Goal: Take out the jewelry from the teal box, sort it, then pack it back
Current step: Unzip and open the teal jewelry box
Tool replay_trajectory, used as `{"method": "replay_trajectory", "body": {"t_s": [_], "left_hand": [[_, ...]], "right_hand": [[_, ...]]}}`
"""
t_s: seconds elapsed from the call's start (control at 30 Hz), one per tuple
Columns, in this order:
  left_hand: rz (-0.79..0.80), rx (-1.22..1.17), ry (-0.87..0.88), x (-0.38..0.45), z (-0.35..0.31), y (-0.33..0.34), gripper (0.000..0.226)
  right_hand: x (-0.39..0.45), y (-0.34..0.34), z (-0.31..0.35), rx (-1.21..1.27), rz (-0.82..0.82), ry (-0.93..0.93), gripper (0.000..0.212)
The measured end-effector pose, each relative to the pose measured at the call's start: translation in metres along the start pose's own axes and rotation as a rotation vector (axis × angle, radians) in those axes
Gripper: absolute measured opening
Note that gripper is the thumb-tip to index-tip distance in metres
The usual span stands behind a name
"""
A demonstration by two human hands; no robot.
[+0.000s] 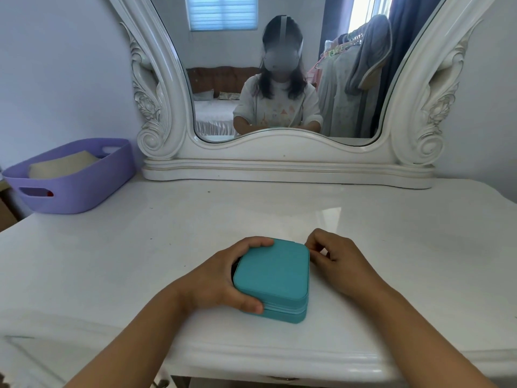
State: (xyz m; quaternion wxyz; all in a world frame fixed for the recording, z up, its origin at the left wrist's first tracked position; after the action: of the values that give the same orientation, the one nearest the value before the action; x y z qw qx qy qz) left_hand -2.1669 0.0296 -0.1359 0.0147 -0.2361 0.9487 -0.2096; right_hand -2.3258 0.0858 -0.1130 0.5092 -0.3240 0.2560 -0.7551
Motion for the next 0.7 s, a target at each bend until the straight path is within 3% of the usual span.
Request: {"method": "replay_trajectory", "body": {"t_s": [0.2,0.33,0.4,0.43,0.57,0.7], "left_hand": [[-0.031,0.053,0.013,0.000,0.000,0.001,0.088],[-0.118,0.234,0.072,-0.002,-0.007,-0.004,0.088],[-0.139,0.257,0.091,-0.003,-0.010,-0.006,0.087],[-0.148,0.268,0.097,-0.003,-0.010,-0.006,0.087],[-0.184,0.288,0.107,-0.003,-0.012,-0.006,0.087],[-0.228,0.273,0.088,-0.005,-0.012,-0.008,0.088]], "right_hand": [[0.008,0.009,0.000,-0.086,0.049,-0.026,0.015],[-0.004,-0.002,0.005,0.259,-0.005,0.036,0.026],[-0.016,0.002,0.017,0.503,0.087,0.030,0.029],[-0.021,0.006,0.023,0.567,0.152,0.020,0.042],[-0.032,0.026,0.029,0.296,0.305,-0.041,0.088],[-0.028,0.025,0.030,0.194,0.270,-0.088,0.088]]}}
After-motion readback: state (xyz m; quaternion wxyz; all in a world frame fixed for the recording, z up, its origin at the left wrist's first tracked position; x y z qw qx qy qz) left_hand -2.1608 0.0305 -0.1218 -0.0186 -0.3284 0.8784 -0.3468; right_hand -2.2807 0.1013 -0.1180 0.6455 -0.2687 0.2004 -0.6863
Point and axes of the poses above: each hand's wrist, its own x-axis towards the middle knuckle, its own y-axis out of the palm, z = x × y, the point moved 9 cm from there along x, towards the middle knuckle, and after that the axes turned 4 degrees about y, right-handed, at the moved point
